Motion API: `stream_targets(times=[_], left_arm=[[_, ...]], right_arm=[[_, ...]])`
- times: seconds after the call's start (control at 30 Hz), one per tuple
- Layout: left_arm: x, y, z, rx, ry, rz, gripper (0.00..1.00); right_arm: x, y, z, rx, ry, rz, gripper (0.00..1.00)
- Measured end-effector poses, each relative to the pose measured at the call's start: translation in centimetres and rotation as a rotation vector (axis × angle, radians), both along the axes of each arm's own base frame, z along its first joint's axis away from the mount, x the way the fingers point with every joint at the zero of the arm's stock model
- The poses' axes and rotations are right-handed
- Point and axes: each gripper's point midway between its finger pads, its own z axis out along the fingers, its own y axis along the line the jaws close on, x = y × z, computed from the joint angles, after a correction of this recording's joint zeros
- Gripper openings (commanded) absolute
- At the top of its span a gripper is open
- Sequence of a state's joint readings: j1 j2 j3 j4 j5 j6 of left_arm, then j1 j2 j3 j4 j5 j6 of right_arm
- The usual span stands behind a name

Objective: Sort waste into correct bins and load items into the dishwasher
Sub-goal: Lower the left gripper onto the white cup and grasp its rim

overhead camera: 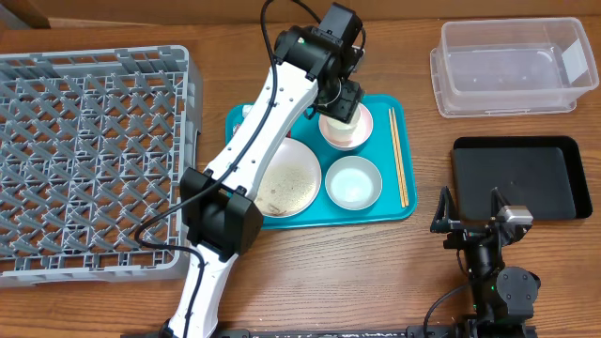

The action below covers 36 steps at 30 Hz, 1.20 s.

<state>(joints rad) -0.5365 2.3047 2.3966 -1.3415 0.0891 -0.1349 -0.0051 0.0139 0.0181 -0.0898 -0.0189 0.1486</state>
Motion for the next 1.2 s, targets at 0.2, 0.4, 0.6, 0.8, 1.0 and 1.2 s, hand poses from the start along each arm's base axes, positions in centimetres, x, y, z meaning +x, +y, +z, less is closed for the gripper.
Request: stream_targets(times=[0.2, 0.4, 0.6, 0.8, 1.0, 1.2], left_arm=[[0.7, 0.5, -0.5, 0.021, -0.01, 0.084, 0.51], [0.1, -1.8, 0.2, -0.021, -0.026, 0.033, 0.5], [-1.7, -6.1, 0.8, -0.043, -0.08, -0.113, 0.47], [-1.5, -8.3, 1.5, -0.055, -0.158, -0.16, 0.39], [-0.5, -8.1, 0.6, -0.044, -0.172, -0.149, 0.38], [-0.6, -7.7, -3.2, 0.022, -0.107, -0.146, 0.33]], right_arm=[[0.0, 0.0, 0.0, 0.0, 0.0, 0.0, 1.0], [0.0, 0.0, 0.0, 0.0, 0.0, 0.0, 1.0], [0.0, 0.0, 0.0, 0.0, 0.0, 0.0, 1.0], [0.0, 0.0, 0.0, 0.0, 0.0, 0.0, 1.0], [0.0, 0.0, 0.0, 0.0, 0.0, 0.0, 1.0], [0.0, 0.0, 0.0, 0.0, 0.0, 0.0, 1.0]])
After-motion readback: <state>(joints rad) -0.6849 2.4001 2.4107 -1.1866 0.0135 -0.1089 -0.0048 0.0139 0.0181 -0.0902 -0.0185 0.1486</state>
